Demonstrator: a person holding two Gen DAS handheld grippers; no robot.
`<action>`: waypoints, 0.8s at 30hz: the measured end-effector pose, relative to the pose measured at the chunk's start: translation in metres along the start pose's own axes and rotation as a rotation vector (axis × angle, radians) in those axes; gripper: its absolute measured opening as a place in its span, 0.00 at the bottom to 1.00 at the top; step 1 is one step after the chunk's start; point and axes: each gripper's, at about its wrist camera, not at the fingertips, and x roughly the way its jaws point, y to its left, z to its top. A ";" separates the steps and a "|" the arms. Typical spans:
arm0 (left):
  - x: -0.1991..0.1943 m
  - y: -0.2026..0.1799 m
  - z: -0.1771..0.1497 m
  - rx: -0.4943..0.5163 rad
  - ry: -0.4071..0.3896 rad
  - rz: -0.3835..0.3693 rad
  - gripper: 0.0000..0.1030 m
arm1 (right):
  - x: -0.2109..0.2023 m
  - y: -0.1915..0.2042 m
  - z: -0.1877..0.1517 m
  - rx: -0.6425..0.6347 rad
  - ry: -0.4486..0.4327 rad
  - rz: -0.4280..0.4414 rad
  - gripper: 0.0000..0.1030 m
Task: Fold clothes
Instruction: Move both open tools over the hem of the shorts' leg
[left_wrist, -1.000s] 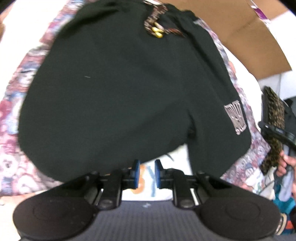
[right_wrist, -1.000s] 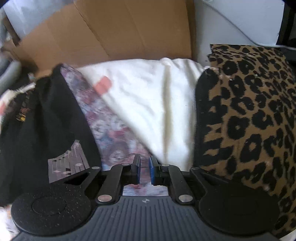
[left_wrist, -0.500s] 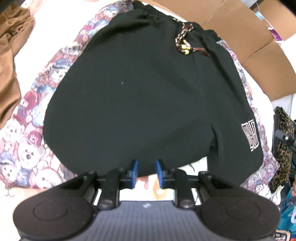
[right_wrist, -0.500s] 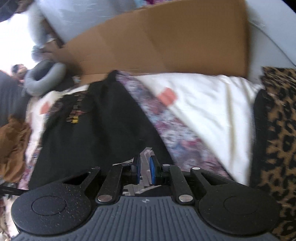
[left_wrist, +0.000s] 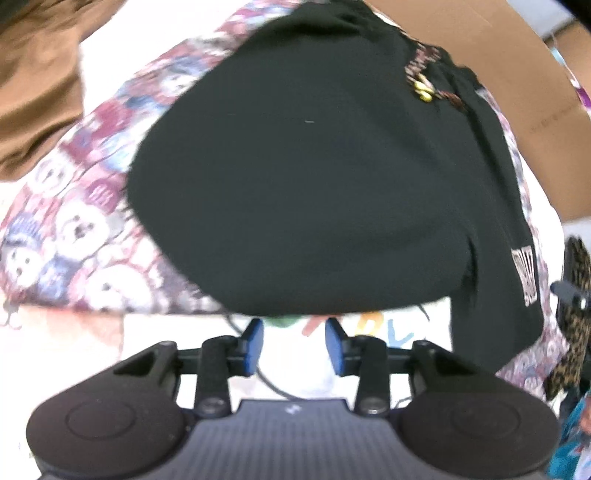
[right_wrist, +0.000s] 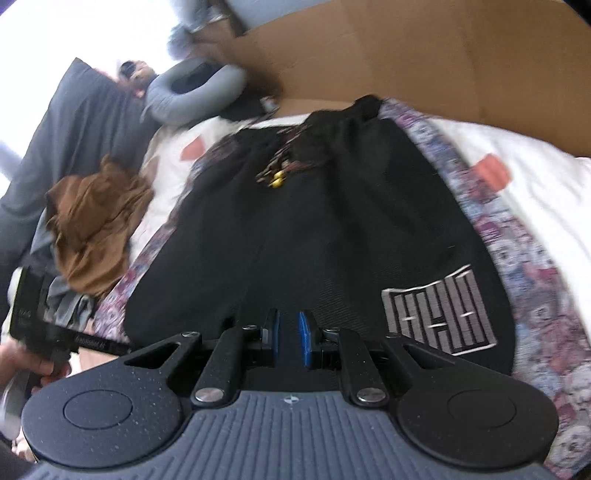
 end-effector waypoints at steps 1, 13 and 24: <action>-0.001 0.004 -0.001 -0.023 -0.005 -0.004 0.40 | 0.003 0.003 -0.001 -0.005 0.009 0.008 0.14; -0.008 0.049 -0.001 -0.176 -0.146 -0.050 0.53 | 0.021 0.022 -0.020 -0.039 0.093 0.051 0.14; -0.042 0.025 0.028 -0.115 -0.261 -0.074 0.07 | 0.023 0.024 -0.019 -0.042 0.096 0.071 0.13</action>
